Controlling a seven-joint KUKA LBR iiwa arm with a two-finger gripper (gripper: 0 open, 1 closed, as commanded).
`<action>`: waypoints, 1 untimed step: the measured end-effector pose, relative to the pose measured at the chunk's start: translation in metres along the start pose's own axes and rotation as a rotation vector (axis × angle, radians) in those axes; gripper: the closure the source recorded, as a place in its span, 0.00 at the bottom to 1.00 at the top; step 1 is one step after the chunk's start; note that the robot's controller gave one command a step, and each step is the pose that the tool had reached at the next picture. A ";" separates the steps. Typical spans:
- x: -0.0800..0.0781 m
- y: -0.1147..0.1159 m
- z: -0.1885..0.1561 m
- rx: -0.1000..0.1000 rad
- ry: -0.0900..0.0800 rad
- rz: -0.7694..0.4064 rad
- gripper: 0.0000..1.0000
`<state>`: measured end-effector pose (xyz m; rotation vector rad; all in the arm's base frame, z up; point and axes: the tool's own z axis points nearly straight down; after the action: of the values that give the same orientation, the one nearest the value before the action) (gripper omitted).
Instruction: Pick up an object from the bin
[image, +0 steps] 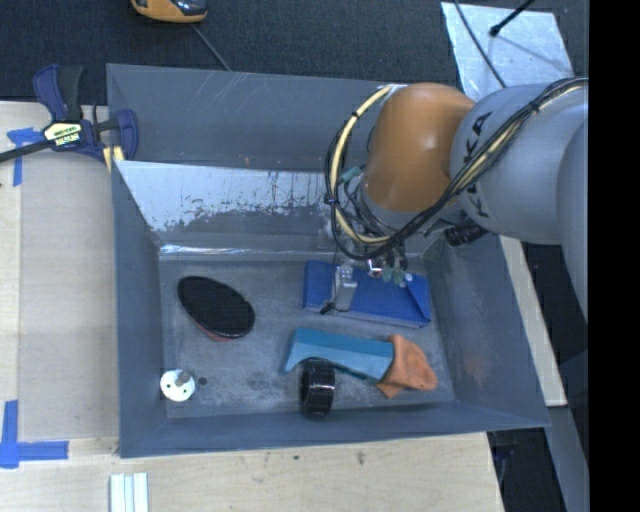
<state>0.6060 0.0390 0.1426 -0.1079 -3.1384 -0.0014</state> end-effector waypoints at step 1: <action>0.000 -0.010 0.029 0.000 -0.009 0.053 0.00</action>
Offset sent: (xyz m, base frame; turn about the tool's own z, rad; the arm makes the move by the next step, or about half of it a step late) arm 0.0052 -0.0138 -0.0685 0.0536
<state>0.6049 0.0293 0.1140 -0.1908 -3.1435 -0.0015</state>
